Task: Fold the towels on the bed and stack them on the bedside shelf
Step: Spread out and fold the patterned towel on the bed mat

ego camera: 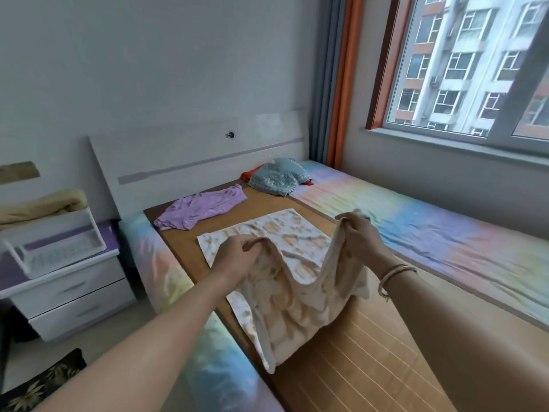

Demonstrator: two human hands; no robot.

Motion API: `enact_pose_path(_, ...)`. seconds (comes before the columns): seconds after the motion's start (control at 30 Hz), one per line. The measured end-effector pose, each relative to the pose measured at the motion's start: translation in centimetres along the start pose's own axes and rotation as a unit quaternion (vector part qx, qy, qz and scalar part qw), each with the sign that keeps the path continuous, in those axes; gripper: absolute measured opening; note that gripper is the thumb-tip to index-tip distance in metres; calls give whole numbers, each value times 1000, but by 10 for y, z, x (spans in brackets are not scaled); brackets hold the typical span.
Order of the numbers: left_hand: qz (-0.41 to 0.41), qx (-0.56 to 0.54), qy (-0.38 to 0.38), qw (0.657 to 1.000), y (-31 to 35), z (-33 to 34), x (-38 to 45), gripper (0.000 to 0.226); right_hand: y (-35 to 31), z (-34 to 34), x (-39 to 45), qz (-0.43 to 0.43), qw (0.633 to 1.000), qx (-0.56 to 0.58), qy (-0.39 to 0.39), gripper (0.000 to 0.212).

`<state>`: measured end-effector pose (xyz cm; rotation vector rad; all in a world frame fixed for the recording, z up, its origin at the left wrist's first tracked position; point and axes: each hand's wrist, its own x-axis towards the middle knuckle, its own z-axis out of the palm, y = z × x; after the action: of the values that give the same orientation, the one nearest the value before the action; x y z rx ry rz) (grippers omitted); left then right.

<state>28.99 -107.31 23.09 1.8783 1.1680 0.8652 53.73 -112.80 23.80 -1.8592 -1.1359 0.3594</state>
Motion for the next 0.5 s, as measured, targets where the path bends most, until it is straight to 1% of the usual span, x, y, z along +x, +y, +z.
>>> enact_pose_path(0.07, 12, 18, -2, 1000, -1, -17, 34, 16, -11, 11, 30, -15, 1000, -13, 18, 33)
enact_pose_path(0.17, 18, 66, 8, 998, -11, -45, 92, 15, -24, 27, 83, -33, 998, -42, 22, 30)
enact_pose_path(0.3, -3, 117, -19, 993, -41, -72, 163, 22, -38, 59, 140, -36, 994, -94, 29, 26)
enact_pose_path(0.4, -19, 118, -29, 992, -76, -88, 219, 23, -56, 98, 186, -36, 992, -119, 9, 30)
enact_pose_path(0.5, -36, 102, -27, 994, -115, -102, 269, 29, -66, 142, 232, -47, 989, -142, 5, 30)
